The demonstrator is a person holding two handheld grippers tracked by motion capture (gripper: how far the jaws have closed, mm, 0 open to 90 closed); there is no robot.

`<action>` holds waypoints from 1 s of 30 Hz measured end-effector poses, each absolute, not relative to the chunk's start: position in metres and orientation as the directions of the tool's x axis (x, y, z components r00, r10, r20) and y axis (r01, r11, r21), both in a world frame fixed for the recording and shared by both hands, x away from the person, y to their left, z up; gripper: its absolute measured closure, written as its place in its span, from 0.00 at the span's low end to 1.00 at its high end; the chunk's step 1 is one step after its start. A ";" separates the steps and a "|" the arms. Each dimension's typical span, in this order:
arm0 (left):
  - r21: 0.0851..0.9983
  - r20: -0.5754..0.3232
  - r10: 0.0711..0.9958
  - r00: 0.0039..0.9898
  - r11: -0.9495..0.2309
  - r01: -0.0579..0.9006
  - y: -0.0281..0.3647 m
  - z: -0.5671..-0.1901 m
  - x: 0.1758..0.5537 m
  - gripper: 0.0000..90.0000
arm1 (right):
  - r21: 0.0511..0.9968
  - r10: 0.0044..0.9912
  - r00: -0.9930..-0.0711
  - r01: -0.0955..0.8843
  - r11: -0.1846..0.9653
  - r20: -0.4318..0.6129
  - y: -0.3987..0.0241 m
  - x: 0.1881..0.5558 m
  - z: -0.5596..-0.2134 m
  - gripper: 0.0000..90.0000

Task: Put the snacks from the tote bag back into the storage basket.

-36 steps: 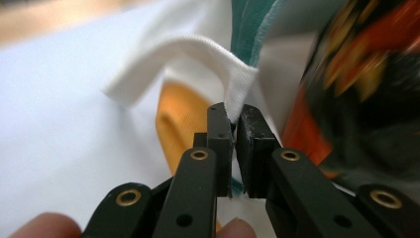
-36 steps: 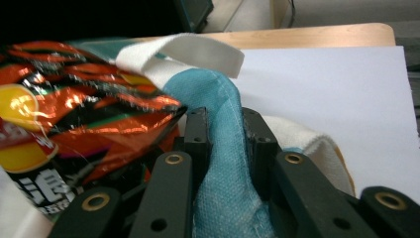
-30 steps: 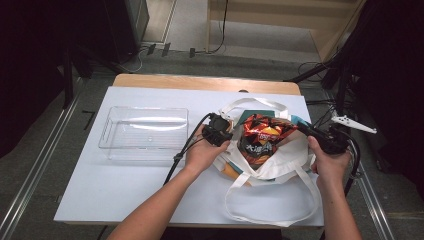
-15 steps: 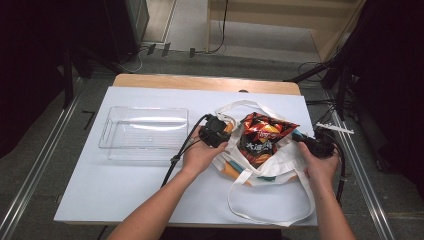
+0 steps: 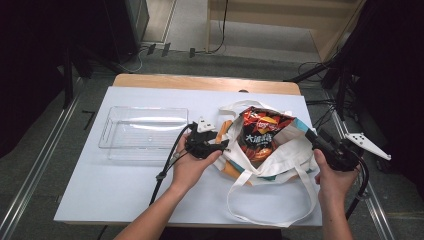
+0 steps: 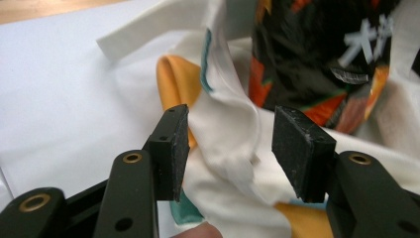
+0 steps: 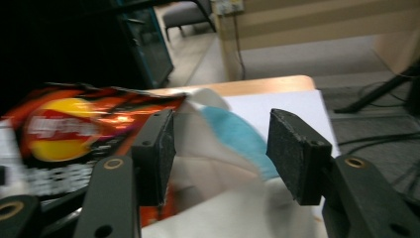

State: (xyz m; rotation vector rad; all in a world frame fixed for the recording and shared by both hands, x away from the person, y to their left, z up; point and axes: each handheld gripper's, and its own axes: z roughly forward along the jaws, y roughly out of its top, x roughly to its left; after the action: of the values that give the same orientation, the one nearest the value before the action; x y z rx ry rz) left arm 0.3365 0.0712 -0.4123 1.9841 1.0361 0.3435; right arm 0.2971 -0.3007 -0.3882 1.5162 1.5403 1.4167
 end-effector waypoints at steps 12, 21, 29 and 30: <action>0.795 -0.173 0.814 0.555 -0.218 0.566 0.064 -0.440 0.320 0.74 | 0.866 0.841 -0.430 0.492 -0.087 0.328 -0.234 0.311 -0.401 0.27; 0.788 -0.195 0.822 0.535 -0.194 0.585 0.067 -0.455 0.320 0.86 | 0.826 0.875 -0.396 0.563 -0.008 0.279 -0.213 0.321 -0.427 0.85; 0.782 -0.260 0.830 0.493 -0.118 0.612 0.068 -0.456 0.318 0.90 | 0.874 0.876 -0.427 0.486 0.014 0.224 -0.212 0.307 -0.421 1.00; 0.784 -0.255 0.832 0.492 -0.120 0.610 0.069 -0.457 0.318 0.90 | 0.877 0.872 -0.435 0.480 0.015 0.223 -0.213 0.305 -0.419 1.00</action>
State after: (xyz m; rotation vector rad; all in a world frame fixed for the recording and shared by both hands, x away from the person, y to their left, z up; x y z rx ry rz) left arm 0.3179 0.0687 -0.4566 1.8259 1.2079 0.3065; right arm 0.3048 -0.2128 -0.4192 1.3824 1.9175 1.3968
